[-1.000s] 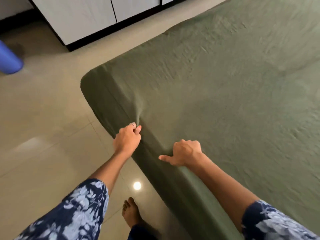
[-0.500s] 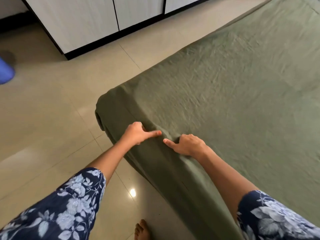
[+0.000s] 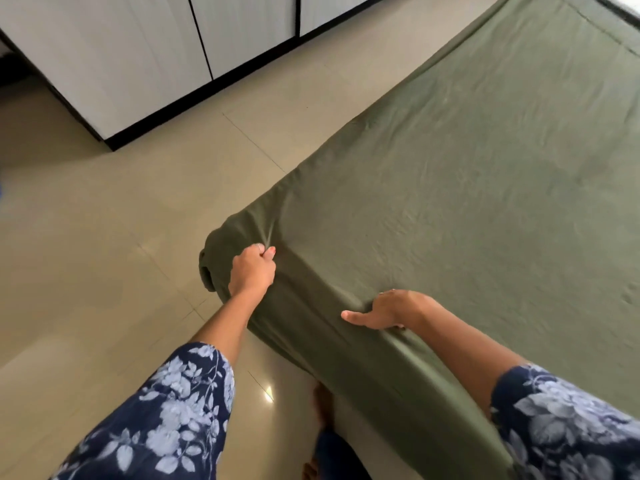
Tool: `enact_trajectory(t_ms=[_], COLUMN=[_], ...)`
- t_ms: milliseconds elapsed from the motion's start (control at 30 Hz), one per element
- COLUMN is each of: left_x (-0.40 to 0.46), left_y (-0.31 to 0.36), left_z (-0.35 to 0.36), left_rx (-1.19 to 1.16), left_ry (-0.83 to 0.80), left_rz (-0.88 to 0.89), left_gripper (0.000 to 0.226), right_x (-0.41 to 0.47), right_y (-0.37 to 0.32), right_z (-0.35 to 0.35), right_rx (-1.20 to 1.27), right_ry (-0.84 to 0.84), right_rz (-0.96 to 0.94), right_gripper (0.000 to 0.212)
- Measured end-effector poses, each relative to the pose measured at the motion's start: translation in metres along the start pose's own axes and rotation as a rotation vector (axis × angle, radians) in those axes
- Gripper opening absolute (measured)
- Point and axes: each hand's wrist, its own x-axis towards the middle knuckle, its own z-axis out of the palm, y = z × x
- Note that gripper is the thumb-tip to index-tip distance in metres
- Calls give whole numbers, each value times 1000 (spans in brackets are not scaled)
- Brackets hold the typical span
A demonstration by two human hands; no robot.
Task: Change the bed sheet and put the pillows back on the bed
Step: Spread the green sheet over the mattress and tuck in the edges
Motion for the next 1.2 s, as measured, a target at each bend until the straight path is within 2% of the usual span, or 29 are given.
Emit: enact_trajectory(t_ms=[67,133,200,267,300,367,467,500,567,700,867,967,1000,1067,1133,1200], left_x=[-1,-3,4,22,33,64,95,99,102,108,121,144,155,178,199,225], left_y=[1,7,22,30,31,29,16,11,11,22,-7,-6,-3,-1,-5,-1], left_z=[-6,-13,-27,-44,-52,-63,-73,-75,-77,-93,-126,-129,-134,-154,-185,-220], left_rx=[30,160,317,448,497,601,588,559,531,734,745,786,852,963,1056,1158], left_ry=[-36,-54,41,195,255,216,-89,-142,-144,-153,-265,-413,-483,-598,-708,-784], left_rz=[2,91,255,474,562,575,322,321,415,665,885,984,990,947,867,826], left_gripper=[30,37,39,29,23,31,42,41,36,33,26,26,28,28,26,26], right_x=[-3,1,20,44,55,73,83,84,83,75,60,58,59,62,68,74], right_y=[-2,-10,-25,-42,-50,-67,-80,-81,-78,-87,-107,-117,-125,-144,-171,-187], right_z=[-20,-44,-79,-107,-117,-125,-120,-119,-123,-126,-127,-134,-135,-135,-131,-133], right_rx=[11,88,201,363,440,547,512,522,546,516,566,631,688,850,846,849], right_ry=[58,360,679,780,758,668,658,655,631,630,586,702,739,693,587,568], right_rz=[-3,-26,-38,-31,-33,-30,12,18,28,102,202,355,413,458,428,425], right_gripper=[84,72,61,53,53,62,75,76,77,71,64,62,67,81,93,94])
